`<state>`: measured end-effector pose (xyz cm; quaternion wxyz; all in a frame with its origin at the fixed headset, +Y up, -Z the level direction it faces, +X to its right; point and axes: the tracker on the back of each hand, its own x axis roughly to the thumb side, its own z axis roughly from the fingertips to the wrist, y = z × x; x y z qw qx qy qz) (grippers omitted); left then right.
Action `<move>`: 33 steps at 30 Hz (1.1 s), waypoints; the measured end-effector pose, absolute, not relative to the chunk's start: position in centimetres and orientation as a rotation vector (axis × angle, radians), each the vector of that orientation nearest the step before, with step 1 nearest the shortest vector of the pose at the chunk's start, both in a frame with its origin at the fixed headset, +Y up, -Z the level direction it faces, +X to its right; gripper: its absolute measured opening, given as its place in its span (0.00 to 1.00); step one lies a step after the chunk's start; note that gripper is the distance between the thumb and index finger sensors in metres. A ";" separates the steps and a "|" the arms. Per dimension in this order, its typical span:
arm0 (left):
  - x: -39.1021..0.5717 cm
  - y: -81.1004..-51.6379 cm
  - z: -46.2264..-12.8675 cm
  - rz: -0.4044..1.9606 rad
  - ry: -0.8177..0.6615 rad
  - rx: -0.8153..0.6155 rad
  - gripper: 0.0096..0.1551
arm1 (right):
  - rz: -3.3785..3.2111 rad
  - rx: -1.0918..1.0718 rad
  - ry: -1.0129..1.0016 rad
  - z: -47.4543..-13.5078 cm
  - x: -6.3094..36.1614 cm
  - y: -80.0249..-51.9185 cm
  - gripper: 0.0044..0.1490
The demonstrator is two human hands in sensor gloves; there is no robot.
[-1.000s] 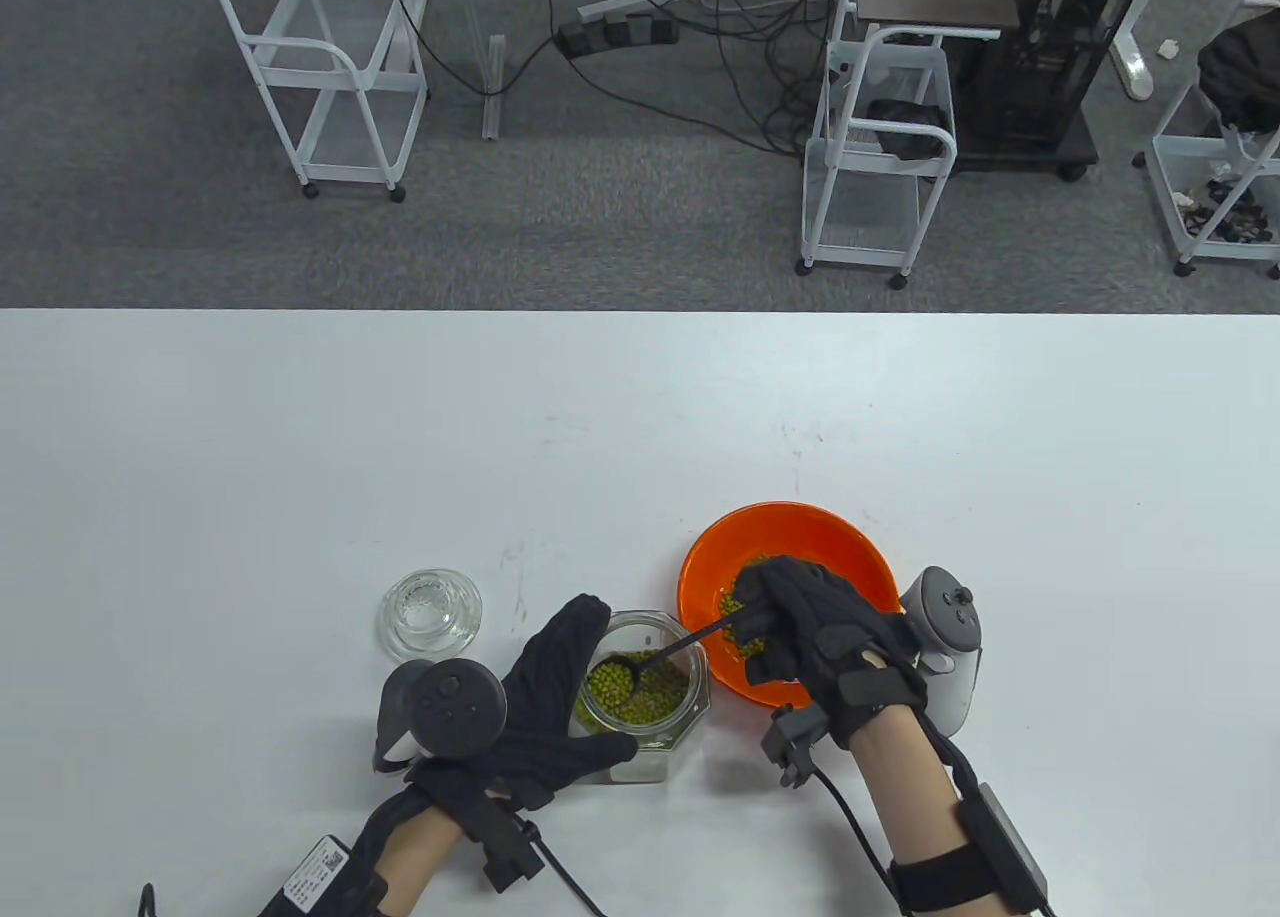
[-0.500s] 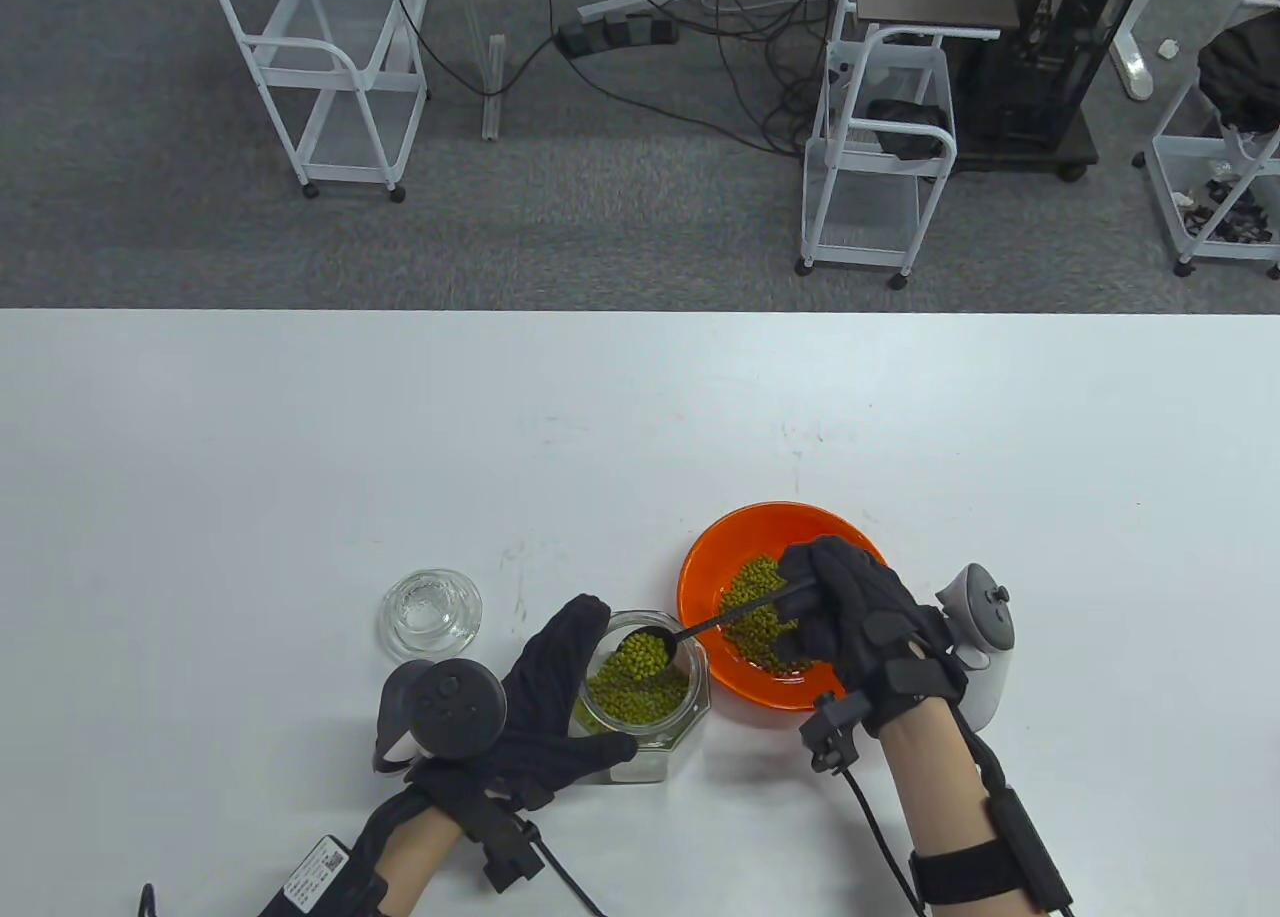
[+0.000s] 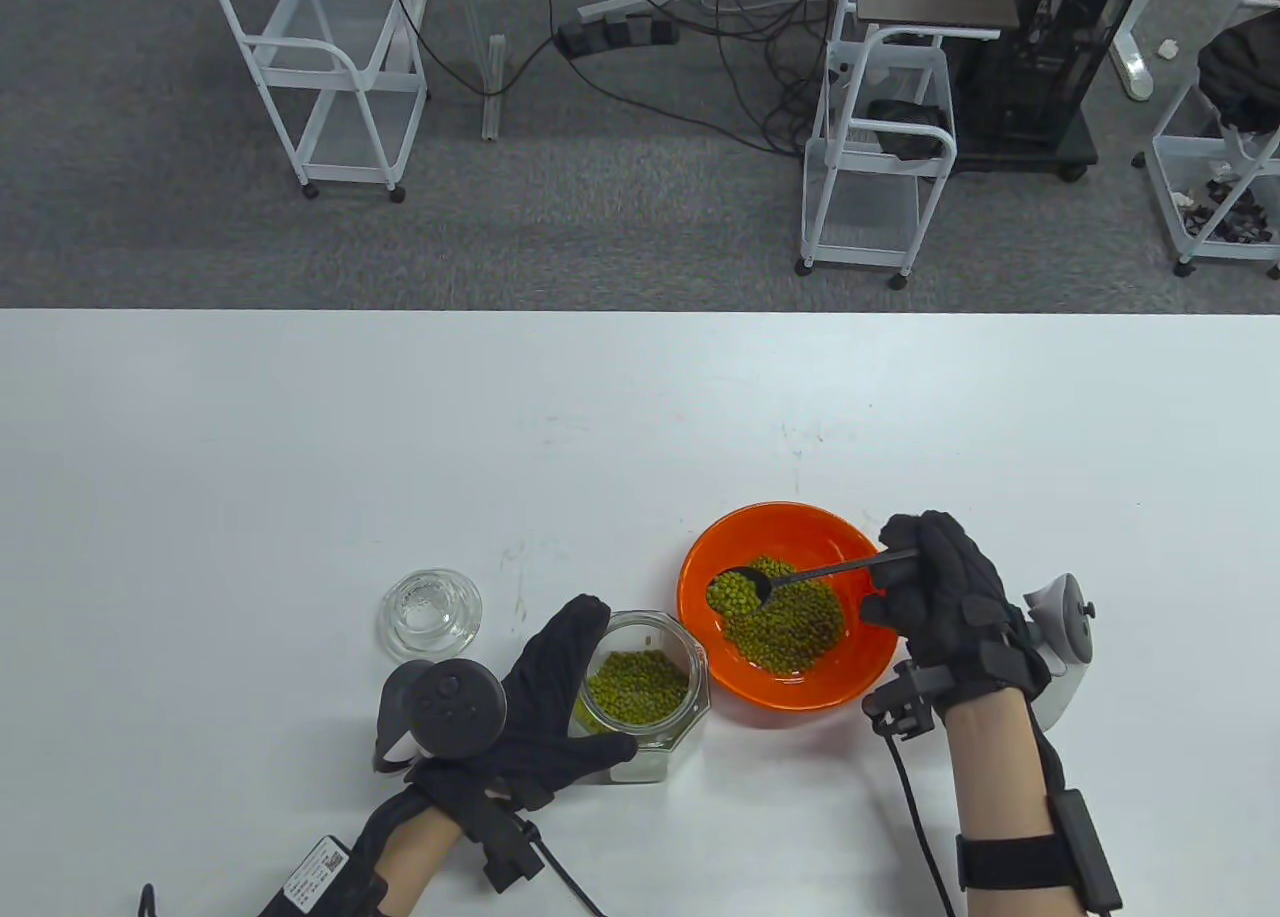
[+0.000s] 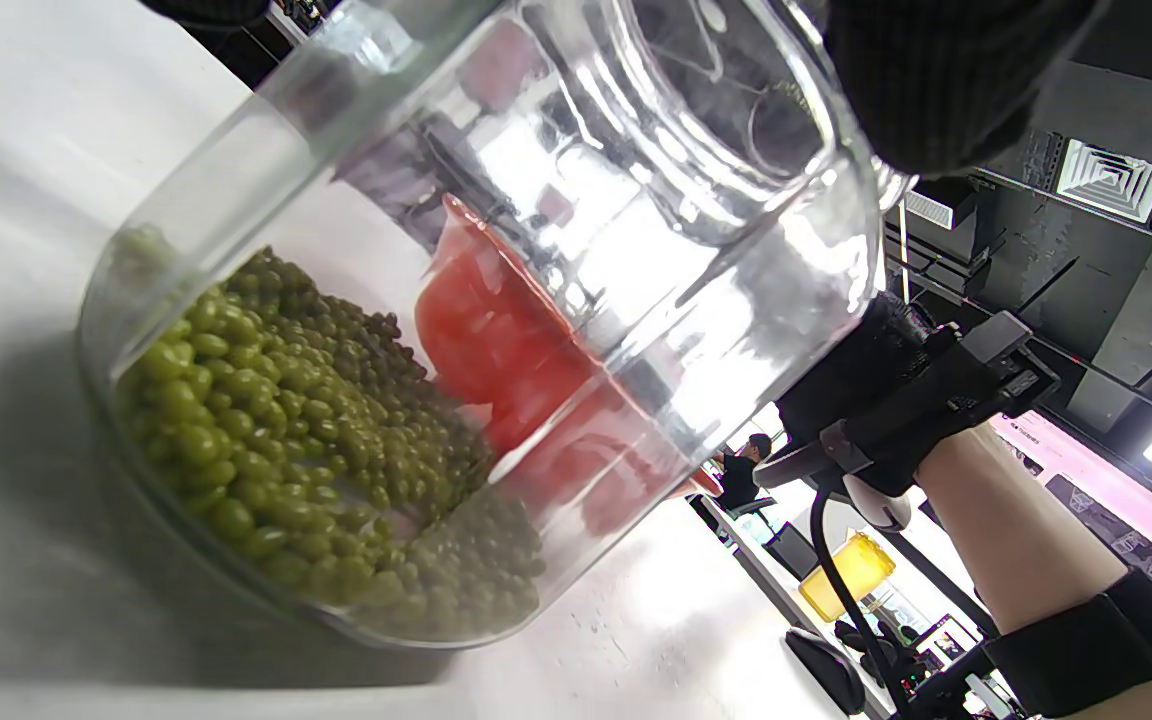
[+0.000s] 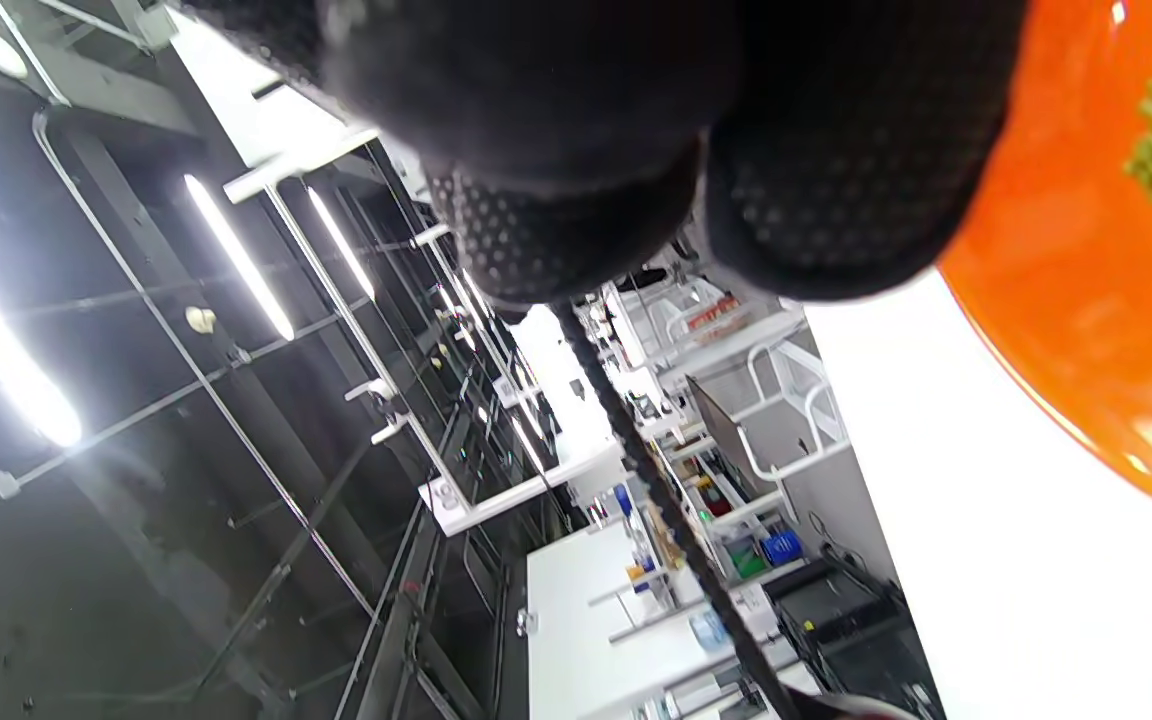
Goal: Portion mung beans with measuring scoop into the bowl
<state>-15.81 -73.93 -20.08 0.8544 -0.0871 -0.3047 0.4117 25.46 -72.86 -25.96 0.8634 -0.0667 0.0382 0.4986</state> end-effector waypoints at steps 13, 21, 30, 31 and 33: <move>-15.8 -73.9 -20.1 0.867 -0.640 -0.183 0.69 | 1.150 -0.289 -0.049 -26.0 29.7 -75.0 0.27; -15.8 -74.1 -20.1 0.894 -0.643 -0.191 0.69 | 1.281 -0.278 -0.069 -26.2 30.3 -75.1 0.27; -15.9 -74.0 -20.2 0.907 -0.651 -0.197 0.68 | 1.478 -0.224 -0.084 -26.5 29.0 -74.5 0.27; -15.9 -74.0 -20.2 0.908 -0.651 -0.197 0.69 | 1.492 -0.218 -0.087 -26.5 28.8 -74.4 0.27; -15.9 -74.0 -20.2 0.909 -0.652 -0.195 0.68 | 1.542 -0.213 -0.123 -26.5 28.1 -74.0 0.27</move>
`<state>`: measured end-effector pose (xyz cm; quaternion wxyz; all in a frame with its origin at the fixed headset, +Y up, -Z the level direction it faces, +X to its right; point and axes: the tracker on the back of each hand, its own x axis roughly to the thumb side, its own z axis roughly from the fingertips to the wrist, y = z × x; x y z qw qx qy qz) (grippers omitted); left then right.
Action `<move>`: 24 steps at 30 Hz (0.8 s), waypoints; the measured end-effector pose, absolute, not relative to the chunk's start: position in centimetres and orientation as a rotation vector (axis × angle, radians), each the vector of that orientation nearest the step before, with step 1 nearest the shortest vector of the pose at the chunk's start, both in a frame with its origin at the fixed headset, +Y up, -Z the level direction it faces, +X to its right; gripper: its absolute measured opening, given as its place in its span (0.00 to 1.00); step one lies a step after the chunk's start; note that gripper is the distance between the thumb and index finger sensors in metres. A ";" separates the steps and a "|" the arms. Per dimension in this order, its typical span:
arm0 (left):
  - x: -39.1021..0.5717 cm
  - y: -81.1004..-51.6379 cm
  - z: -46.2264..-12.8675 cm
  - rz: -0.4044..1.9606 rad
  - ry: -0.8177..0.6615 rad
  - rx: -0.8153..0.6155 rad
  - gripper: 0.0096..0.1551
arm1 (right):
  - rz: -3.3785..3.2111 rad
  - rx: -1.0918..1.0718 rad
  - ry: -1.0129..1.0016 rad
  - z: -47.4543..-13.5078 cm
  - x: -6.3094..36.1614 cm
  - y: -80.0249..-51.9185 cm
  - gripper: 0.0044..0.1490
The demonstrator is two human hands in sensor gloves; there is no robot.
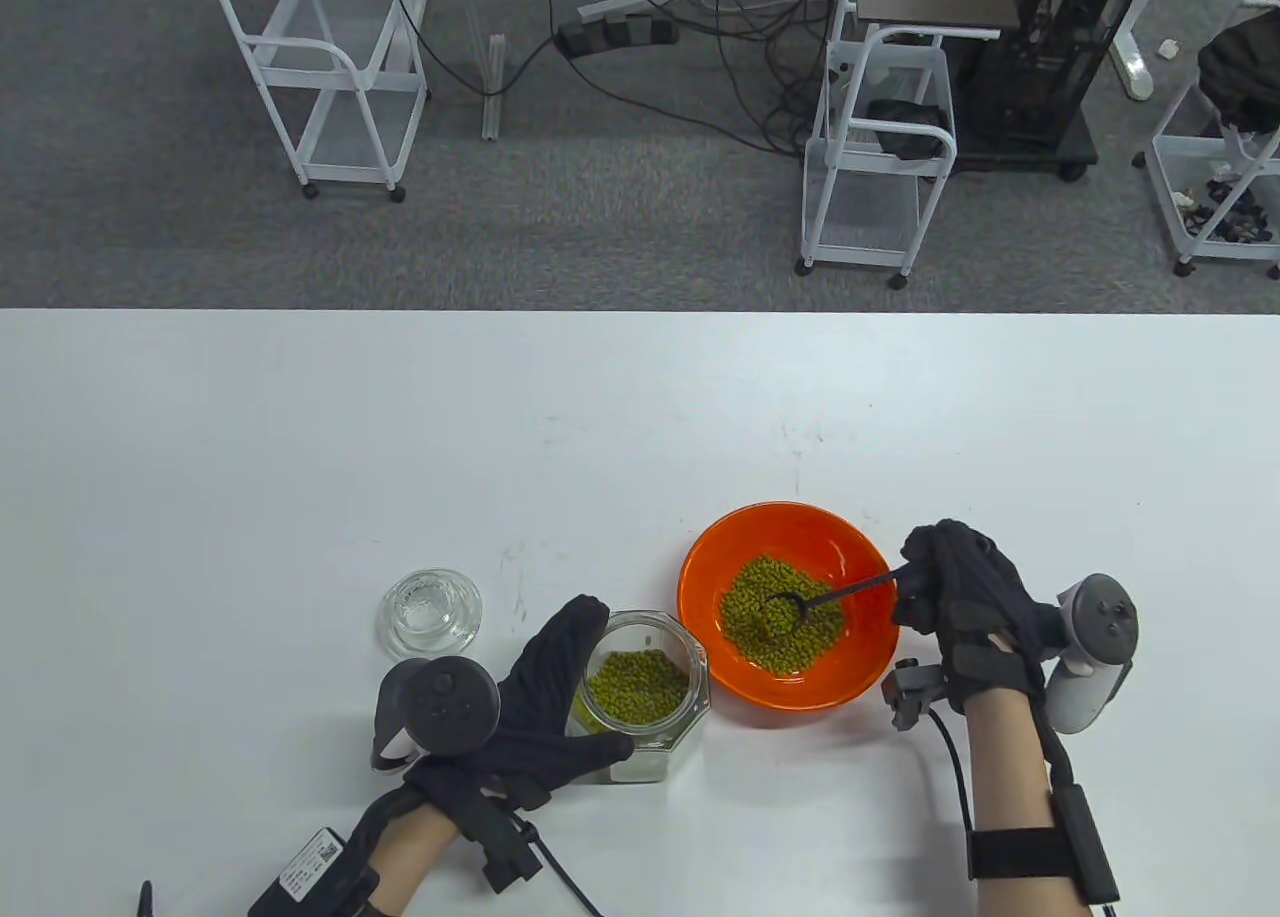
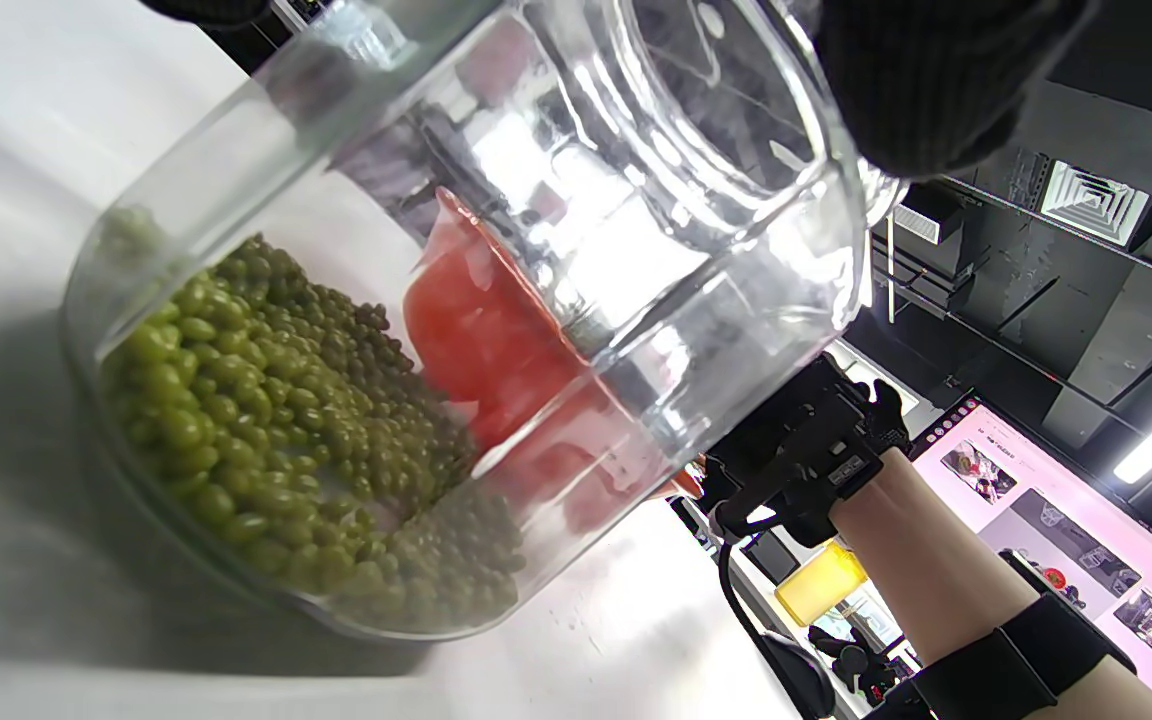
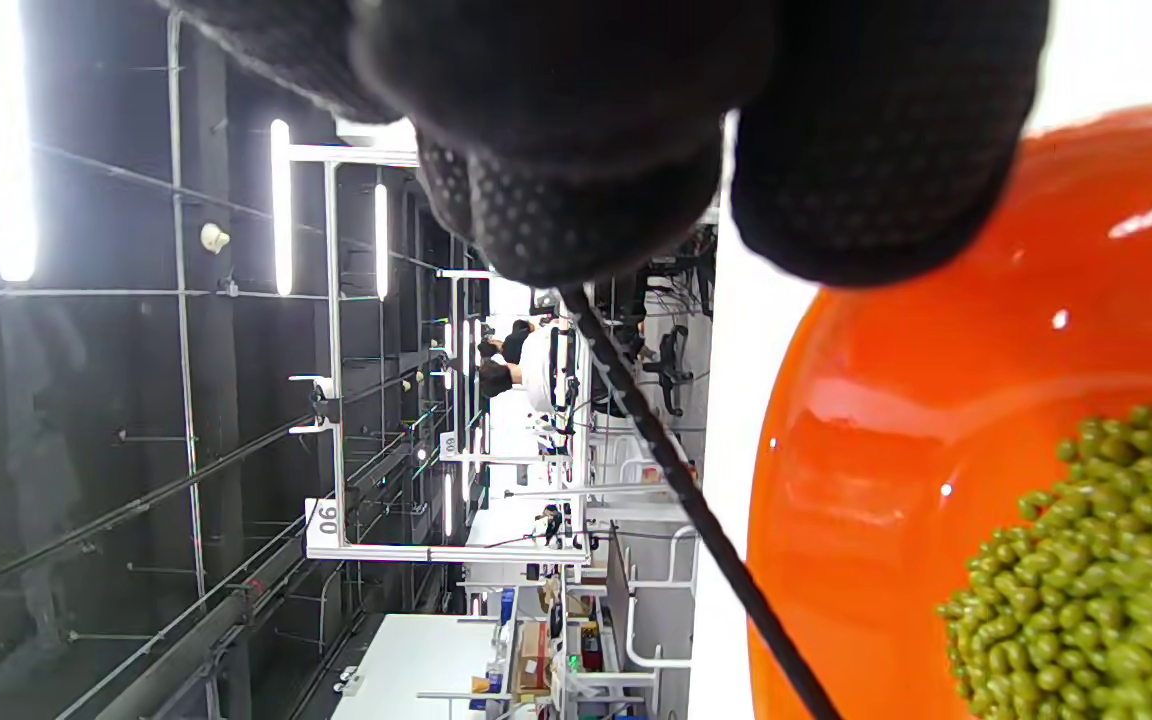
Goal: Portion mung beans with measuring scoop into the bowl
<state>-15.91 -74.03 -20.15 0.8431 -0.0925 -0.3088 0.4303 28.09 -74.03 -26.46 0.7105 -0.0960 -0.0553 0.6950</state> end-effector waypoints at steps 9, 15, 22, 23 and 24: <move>-16.0 -74.0 -20.2 0.915 -0.655 -0.198 0.68 | 1.779 -0.096 -0.232 -26.3 25.7 -72.1 0.27; -16.0 -74.0 -20.2 0.916 -0.657 -0.199 0.68 | 1.877 0.074 -0.309 -25.8 23.6 -70.2 0.27; -16.0 -74.0 -20.2 0.910 -0.656 -0.196 0.68 | 2.104 0.368 -0.444 -24.3 20.0 -67.1 0.27; -16.1 -74.0 -20.2 0.910 -0.656 -0.195 0.68 | 2.143 0.428 -0.459 -24.0 19.3 -66.6 0.27; -16.1 -74.0 -20.2 0.909 -0.656 -0.195 0.68 | 2.181 0.490 -0.470 -23.7 18.7 -66.2 0.27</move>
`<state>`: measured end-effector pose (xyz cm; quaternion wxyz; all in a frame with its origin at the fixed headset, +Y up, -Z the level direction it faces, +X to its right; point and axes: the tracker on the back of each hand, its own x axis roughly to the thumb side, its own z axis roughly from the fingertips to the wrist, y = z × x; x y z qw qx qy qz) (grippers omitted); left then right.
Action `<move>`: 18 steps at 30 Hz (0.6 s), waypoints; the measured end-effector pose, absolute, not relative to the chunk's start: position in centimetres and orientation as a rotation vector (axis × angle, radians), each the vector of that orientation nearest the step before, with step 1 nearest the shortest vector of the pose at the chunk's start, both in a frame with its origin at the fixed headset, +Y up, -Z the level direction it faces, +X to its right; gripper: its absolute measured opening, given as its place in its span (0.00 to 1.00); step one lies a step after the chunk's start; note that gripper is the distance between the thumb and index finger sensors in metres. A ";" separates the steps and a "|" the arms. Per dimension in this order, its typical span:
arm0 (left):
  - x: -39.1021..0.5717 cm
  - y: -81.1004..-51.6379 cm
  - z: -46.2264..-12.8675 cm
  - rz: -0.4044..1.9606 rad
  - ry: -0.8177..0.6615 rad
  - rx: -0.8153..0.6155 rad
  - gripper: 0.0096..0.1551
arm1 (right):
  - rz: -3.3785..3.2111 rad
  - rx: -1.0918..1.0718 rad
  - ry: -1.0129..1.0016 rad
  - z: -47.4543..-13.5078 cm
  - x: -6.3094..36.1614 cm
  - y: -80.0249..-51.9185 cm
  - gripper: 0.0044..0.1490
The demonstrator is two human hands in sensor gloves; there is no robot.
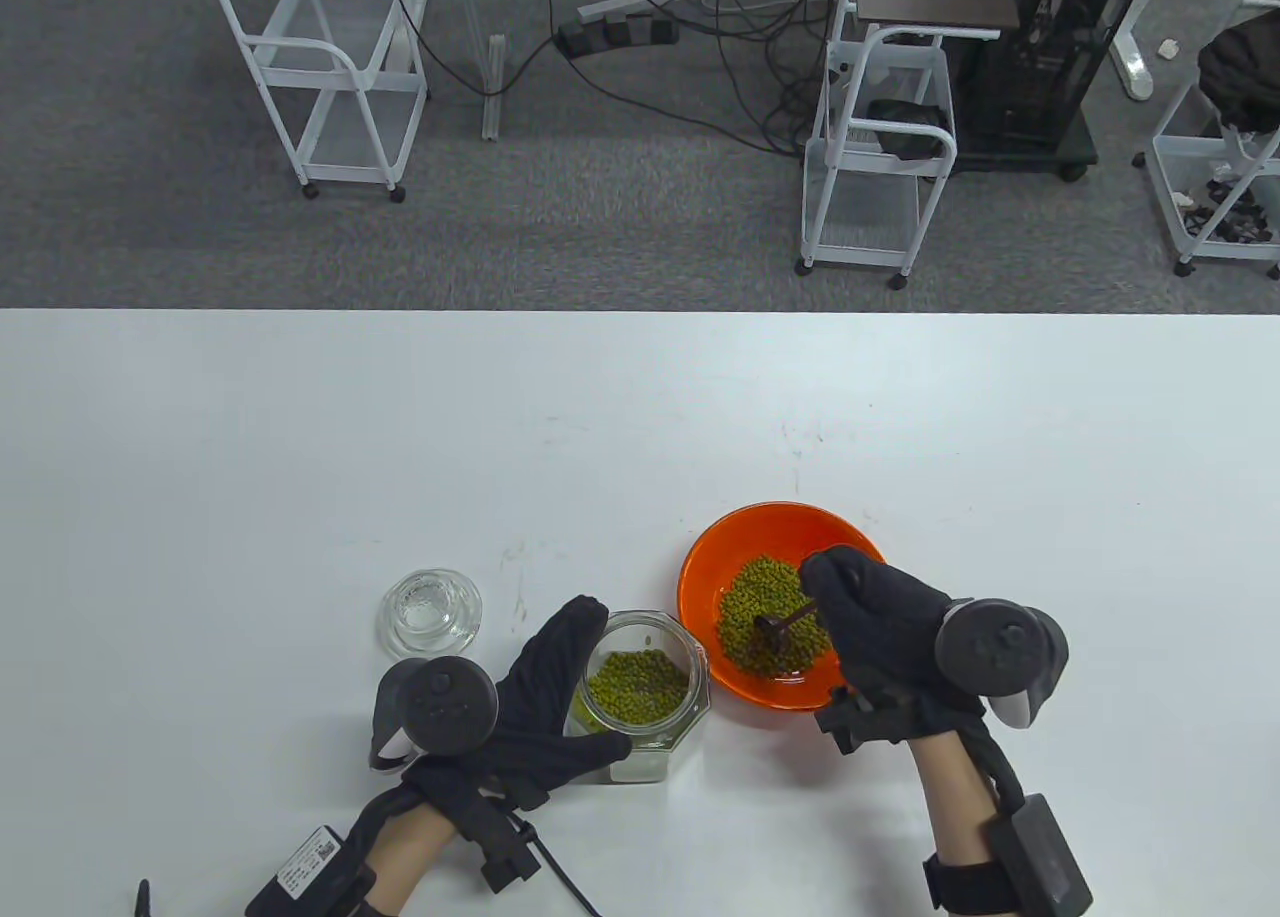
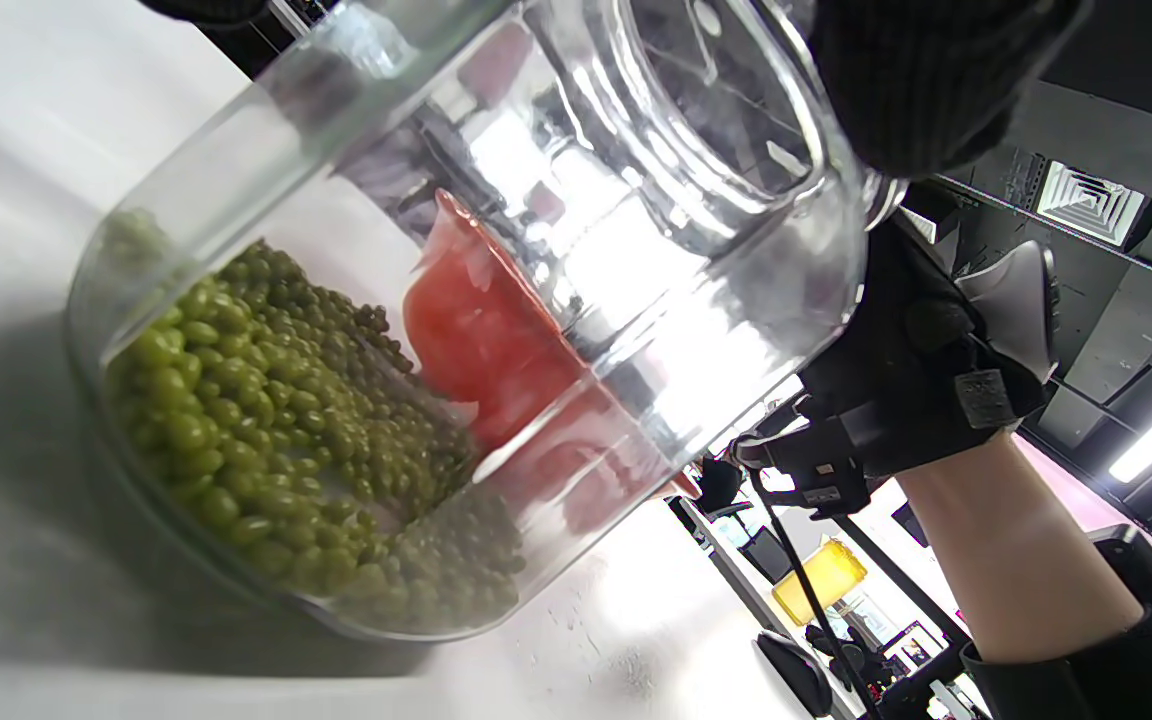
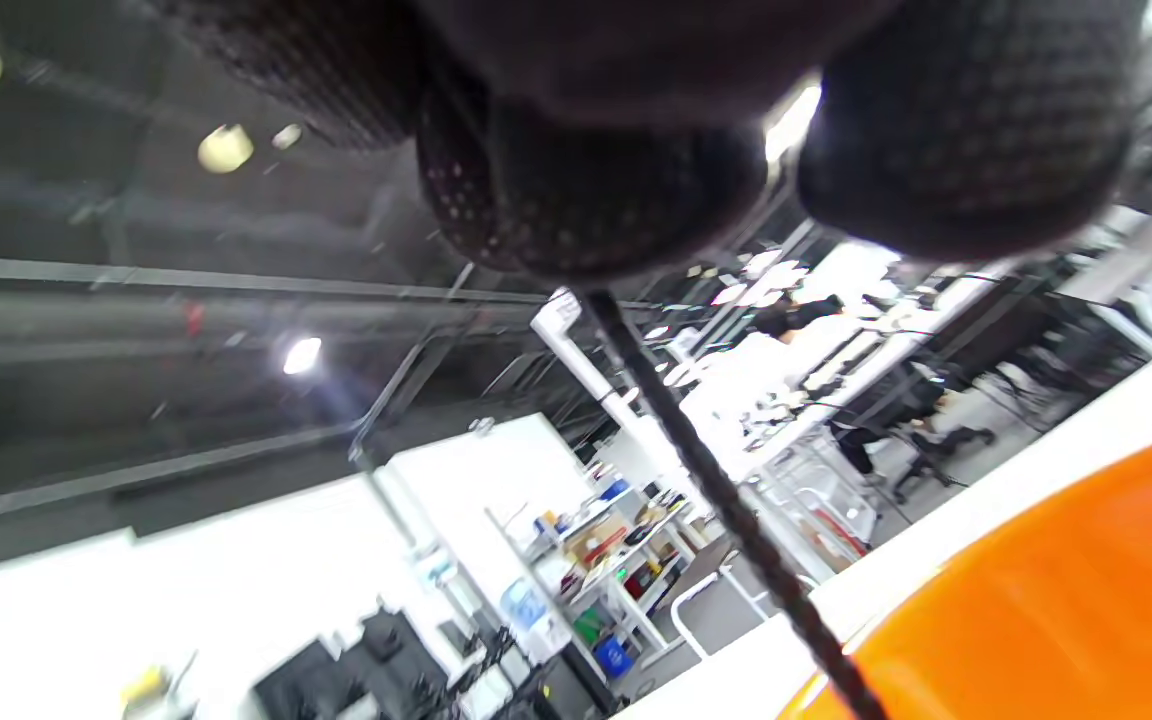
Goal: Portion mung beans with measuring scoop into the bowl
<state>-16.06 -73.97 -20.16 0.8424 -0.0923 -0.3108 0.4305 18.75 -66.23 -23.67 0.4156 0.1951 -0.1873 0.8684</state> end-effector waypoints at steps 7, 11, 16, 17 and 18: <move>-16.1 -74.0 -20.1 0.901 -0.657 -0.189 0.68 | 2.284 0.642 -0.613 -21.9 16.6 -64.2 0.27; -16.1 -74.0 -20.1 0.898 -0.655 -0.186 0.68 | 2.251 0.562 -0.773 -21.0 17.2 -62.9 0.27; -16.1 -74.0 -20.1 0.895 -0.652 -0.184 0.67 | 2.072 0.493 -0.839 -19.7 18.1 -60.3 0.27; -16.1 -74.0 -20.0 0.893 -0.651 -0.184 0.68 | 2.038 0.491 -0.854 -19.4 18.0 -59.6 0.27; -16.1 -74.0 -20.0 0.891 -0.650 -0.182 0.68 | 2.018 0.500 -0.862 -19.1 17.9 -59.0 0.27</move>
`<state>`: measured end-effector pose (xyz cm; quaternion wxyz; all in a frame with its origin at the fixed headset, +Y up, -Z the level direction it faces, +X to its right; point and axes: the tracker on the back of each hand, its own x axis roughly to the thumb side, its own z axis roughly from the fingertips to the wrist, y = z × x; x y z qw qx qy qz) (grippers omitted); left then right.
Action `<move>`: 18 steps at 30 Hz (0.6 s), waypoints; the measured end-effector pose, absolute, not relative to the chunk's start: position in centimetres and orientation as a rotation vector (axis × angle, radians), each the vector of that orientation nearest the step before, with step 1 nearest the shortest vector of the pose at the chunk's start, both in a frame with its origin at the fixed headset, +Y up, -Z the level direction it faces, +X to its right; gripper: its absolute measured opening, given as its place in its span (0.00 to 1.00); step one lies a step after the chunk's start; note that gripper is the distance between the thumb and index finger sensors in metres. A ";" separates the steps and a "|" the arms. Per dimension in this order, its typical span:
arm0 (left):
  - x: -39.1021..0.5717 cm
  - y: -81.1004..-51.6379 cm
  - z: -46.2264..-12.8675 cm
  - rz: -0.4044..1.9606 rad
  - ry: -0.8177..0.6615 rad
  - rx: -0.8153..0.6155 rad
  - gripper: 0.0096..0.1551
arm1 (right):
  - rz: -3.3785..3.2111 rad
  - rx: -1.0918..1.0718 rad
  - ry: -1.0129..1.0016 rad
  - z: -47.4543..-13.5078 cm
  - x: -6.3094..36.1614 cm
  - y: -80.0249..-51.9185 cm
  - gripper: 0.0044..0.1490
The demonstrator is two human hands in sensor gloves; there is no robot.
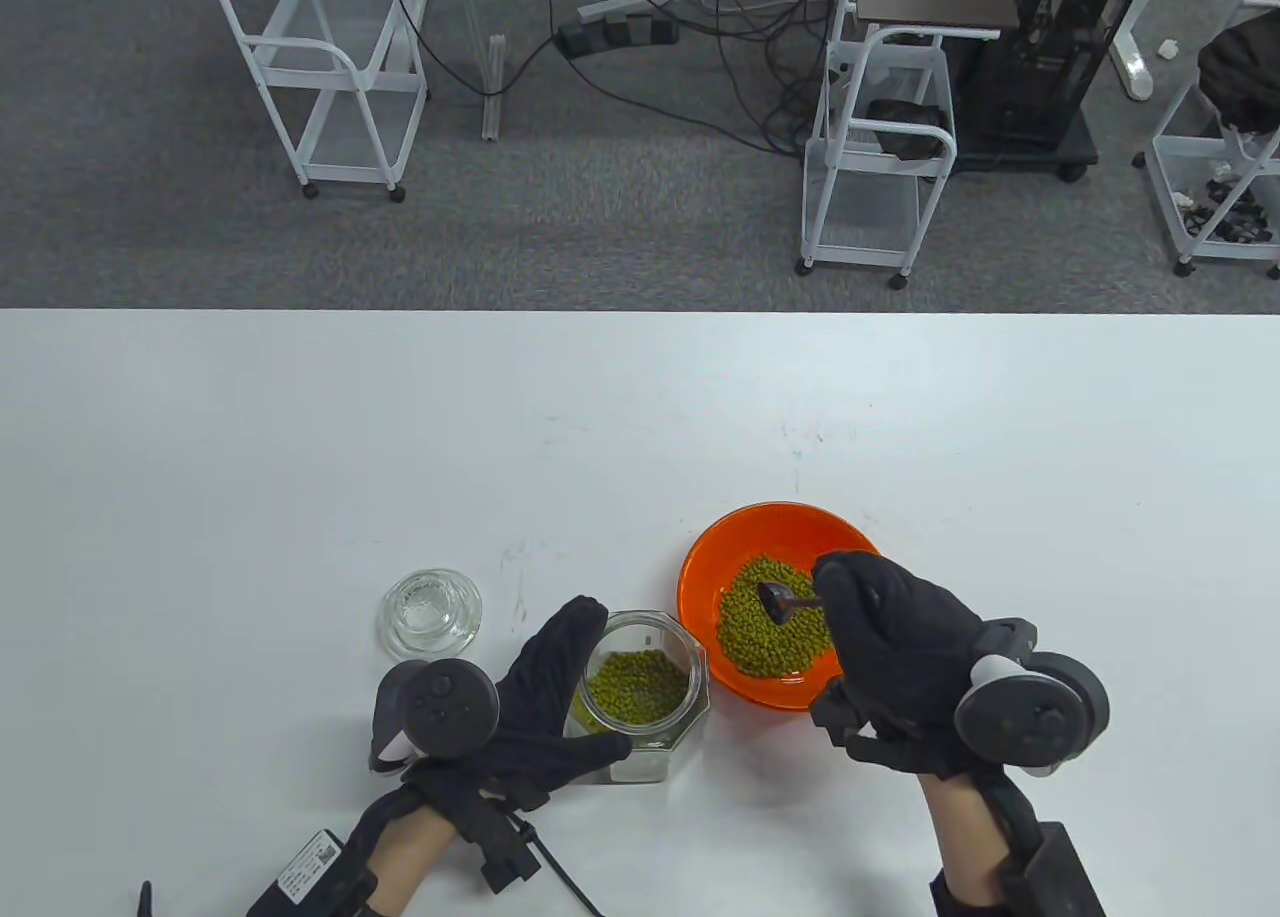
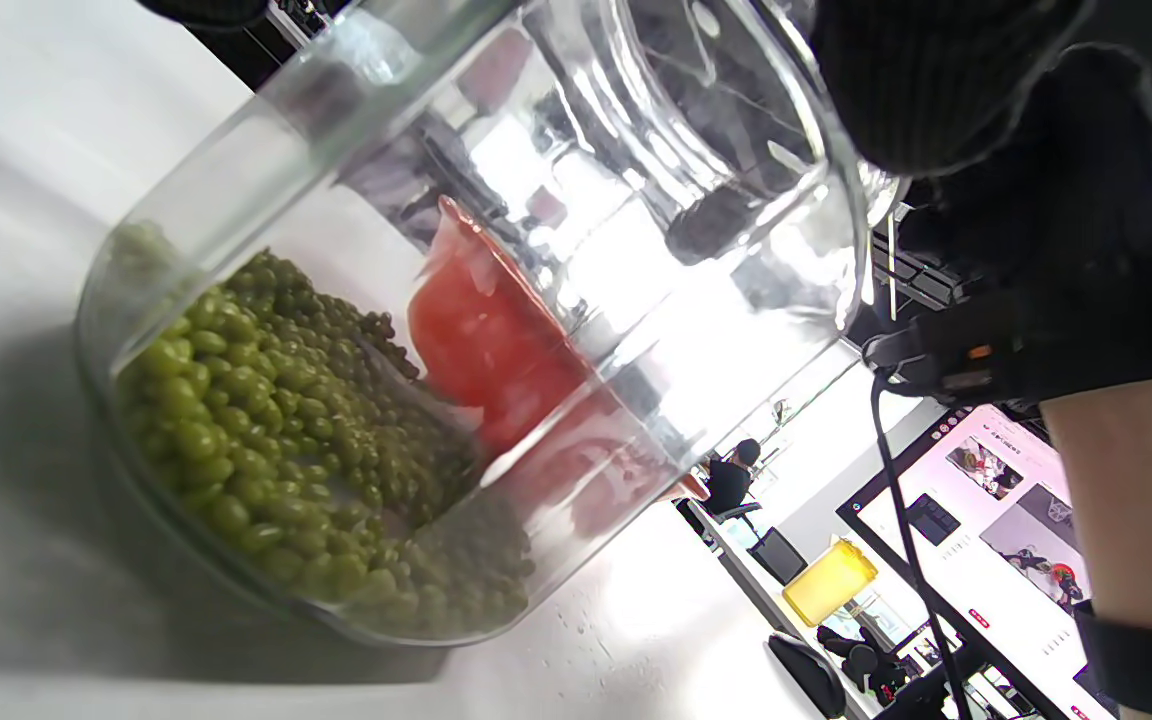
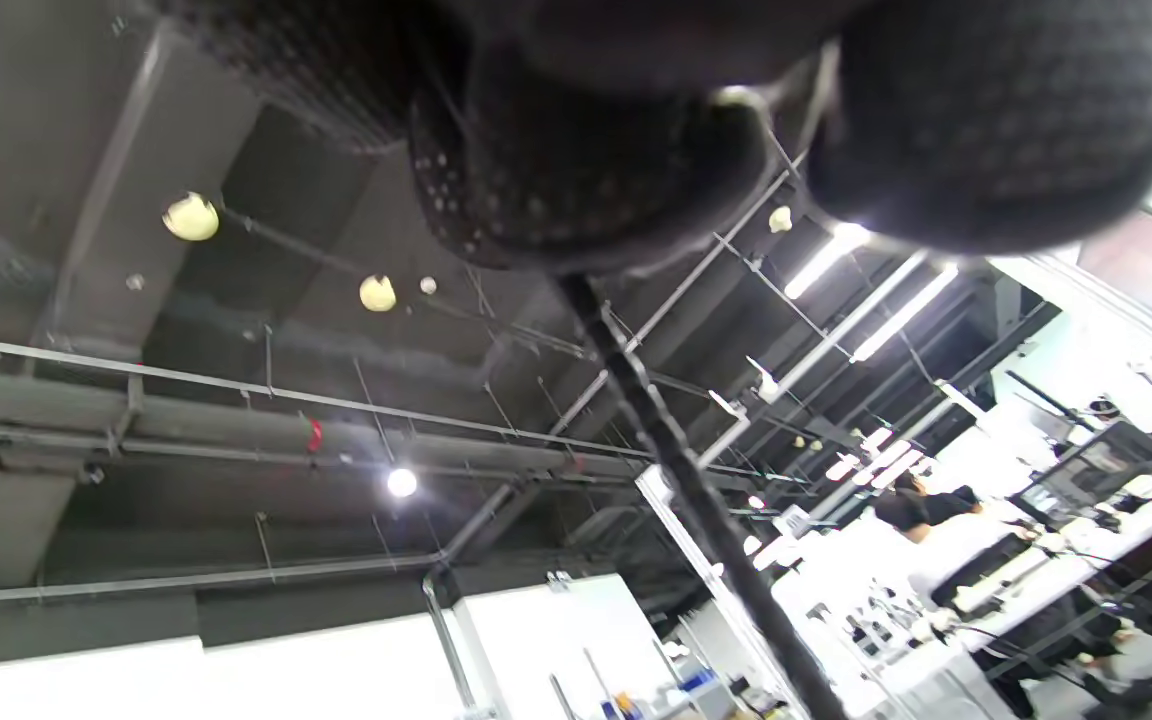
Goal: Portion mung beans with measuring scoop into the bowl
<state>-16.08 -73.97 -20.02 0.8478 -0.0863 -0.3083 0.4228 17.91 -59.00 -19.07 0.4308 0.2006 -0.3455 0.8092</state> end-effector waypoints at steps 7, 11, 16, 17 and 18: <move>-16.1 -74.0 -20.0 0.888 -0.647 -0.180 0.68 | 1.832 0.590 -0.743 -17.8 14.3 -56.5 0.27; -16.1 -74.0 -20.0 0.890 -0.648 -0.180 0.68 | 1.906 0.646 -0.635 -18.5 11.5 -58.0 0.27; -16.0 -74.0 -20.0 0.894 -0.649 -0.179 0.68 | 2.064 0.648 -0.481 -20.6 9.3 -61.9 0.27; -16.0 -74.0 -20.0 0.894 -0.649 -0.179 0.68 | 2.091 0.640 -0.455 -20.9 9.0 -62.7 0.27; -16.0 -74.0 -20.0 0.895 -0.649 -0.179 0.68 | 2.106 0.635 -0.445 -21.0 8.9 -63.0 0.27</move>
